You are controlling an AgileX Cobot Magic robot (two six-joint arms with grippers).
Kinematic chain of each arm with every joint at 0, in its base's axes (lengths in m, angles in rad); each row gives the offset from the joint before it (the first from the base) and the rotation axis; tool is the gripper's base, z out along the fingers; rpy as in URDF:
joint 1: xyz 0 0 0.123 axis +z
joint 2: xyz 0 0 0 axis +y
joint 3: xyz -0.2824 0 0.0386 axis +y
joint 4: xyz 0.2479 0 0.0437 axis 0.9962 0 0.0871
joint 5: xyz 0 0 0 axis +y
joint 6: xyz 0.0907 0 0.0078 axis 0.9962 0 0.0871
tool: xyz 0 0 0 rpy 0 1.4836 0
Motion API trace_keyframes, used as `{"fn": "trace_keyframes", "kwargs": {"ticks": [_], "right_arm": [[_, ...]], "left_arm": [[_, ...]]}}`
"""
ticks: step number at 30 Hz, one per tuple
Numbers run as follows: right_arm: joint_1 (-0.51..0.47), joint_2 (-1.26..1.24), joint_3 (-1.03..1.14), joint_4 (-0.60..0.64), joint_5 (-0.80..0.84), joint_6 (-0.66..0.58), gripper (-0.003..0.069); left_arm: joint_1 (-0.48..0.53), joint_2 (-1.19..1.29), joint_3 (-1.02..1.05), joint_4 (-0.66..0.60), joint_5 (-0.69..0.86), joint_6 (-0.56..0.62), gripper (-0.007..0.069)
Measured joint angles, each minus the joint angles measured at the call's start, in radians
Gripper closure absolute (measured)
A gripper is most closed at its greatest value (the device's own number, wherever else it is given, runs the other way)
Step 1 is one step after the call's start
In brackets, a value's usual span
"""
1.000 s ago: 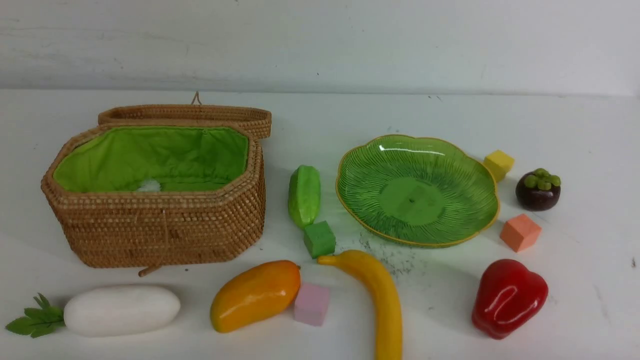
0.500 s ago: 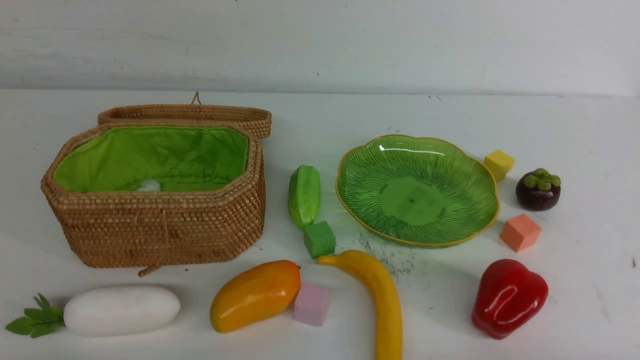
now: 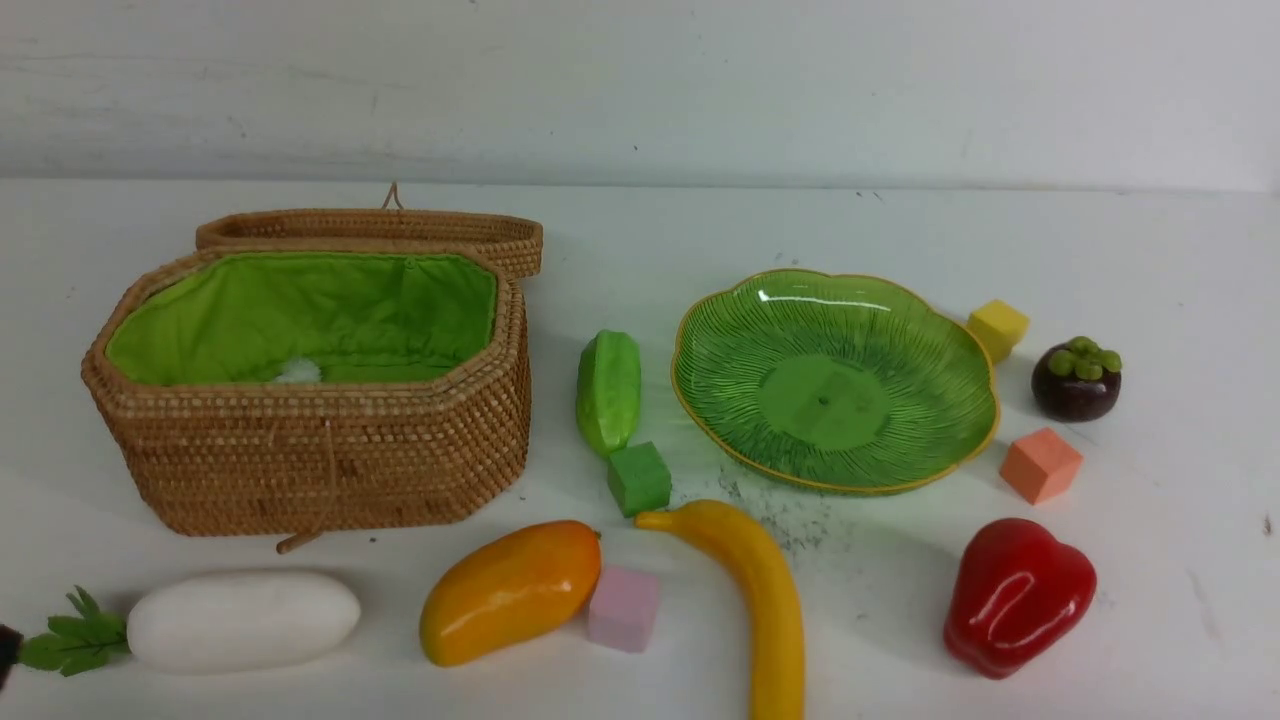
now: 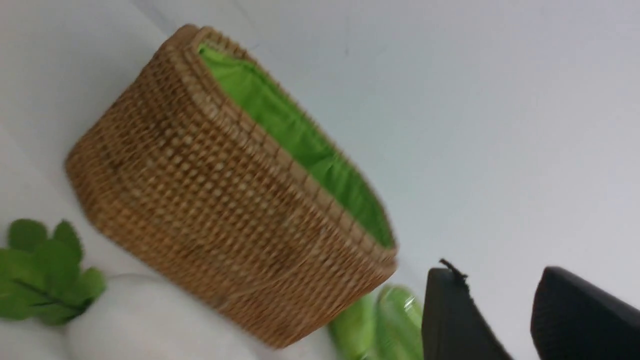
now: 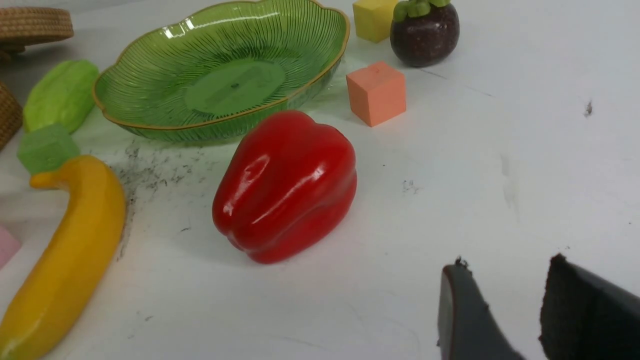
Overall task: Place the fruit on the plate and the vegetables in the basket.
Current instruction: Take a daikon with your left arm and place it on the basket on the left.
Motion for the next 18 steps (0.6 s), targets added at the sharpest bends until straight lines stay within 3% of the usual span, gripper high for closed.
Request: {"fn": "trace_keyframes", "kwargs": {"ticks": [3, 5, 11, 15, 18], "right_arm": [[0.0, 0.0, 0.0, 0.0, 0.0, 0.0, 0.0419], [0.0, 0.0, 0.0, -0.02, -0.002, 0.0, 0.0419], [0.0, 0.0, 0.006, -0.053, -0.163, 0.084, 0.0419], [0.0, 0.0, 0.006, -0.026, -0.36, 0.201, 0.0419], [0.0, 0.0, 0.006, -0.022, -0.466, 0.246, 0.0419]], "left_arm": [[0.0, 0.0, 0.0, -0.037, -0.058, -0.024, 0.0389], [0.0, 0.0, -0.025, -0.035, -0.014, -0.026, 0.0414], [0.0, 0.0, -0.261, 0.066, 0.374, 0.023, 0.0638], [0.0, 0.074, -0.442, 0.078, 0.649, 0.142, 0.0638], [0.0, 0.167, -0.514, 0.078, 0.772, 0.244, 0.0638]]}}
